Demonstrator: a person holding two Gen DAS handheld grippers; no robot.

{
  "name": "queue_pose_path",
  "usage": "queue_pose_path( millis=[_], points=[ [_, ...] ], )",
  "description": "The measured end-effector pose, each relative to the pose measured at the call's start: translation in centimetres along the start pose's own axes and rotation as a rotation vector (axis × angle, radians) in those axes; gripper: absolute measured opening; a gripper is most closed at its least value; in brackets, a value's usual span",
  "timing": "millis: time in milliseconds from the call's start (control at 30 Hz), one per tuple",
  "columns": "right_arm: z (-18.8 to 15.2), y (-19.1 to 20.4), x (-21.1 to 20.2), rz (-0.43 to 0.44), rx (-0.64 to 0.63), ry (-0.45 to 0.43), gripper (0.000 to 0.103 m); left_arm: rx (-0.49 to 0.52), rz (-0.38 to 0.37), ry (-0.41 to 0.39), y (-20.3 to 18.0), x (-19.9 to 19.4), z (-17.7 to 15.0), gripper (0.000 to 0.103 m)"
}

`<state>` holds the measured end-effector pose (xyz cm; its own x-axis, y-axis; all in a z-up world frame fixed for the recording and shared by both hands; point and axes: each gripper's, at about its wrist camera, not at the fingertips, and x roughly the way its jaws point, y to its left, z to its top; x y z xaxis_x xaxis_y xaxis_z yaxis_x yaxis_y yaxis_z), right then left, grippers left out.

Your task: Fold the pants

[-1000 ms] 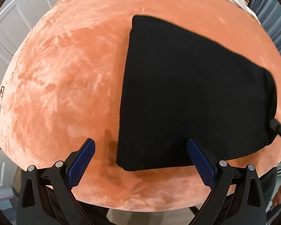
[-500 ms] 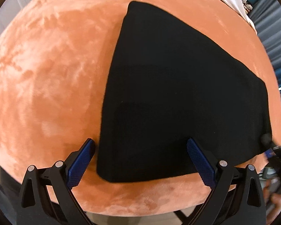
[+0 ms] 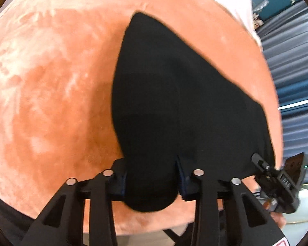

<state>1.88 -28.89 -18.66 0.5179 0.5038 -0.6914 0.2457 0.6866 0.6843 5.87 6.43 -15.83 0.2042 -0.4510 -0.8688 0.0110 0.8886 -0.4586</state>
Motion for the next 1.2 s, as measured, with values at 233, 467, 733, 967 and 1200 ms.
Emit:
queue_pose_path(
  millis=[233,467,733,967,1200],
  points=[
    [-1.8,-2.9,1.2,-0.005,0.065,0.051,0.054,-0.053,0.016,0.055,2.3,1.9,-0.9,0.064],
    [-1.5,-3.7,1.9,0.039,0.144,0.037,0.075,-0.120,0.063,0.049,1.6,2.9,0.1,0.092],
    [-1.4,-1.7,2.8,-0.008,0.078,0.025,0.042,-0.004,0.100,0.008,-2.2,2.0,-0.3,0.034],
    [-2.1,0.6,-0.7,0.023,0.041,0.002,0.034,0.124,0.197,-0.029,-4.6,-1.8,-1.2,0.027],
    [-3.4,-2.9,1.7,0.021,0.139,0.053,0.038,0.157,0.293,-0.005,-3.5,1.0,-2.1,0.029]
  ],
)
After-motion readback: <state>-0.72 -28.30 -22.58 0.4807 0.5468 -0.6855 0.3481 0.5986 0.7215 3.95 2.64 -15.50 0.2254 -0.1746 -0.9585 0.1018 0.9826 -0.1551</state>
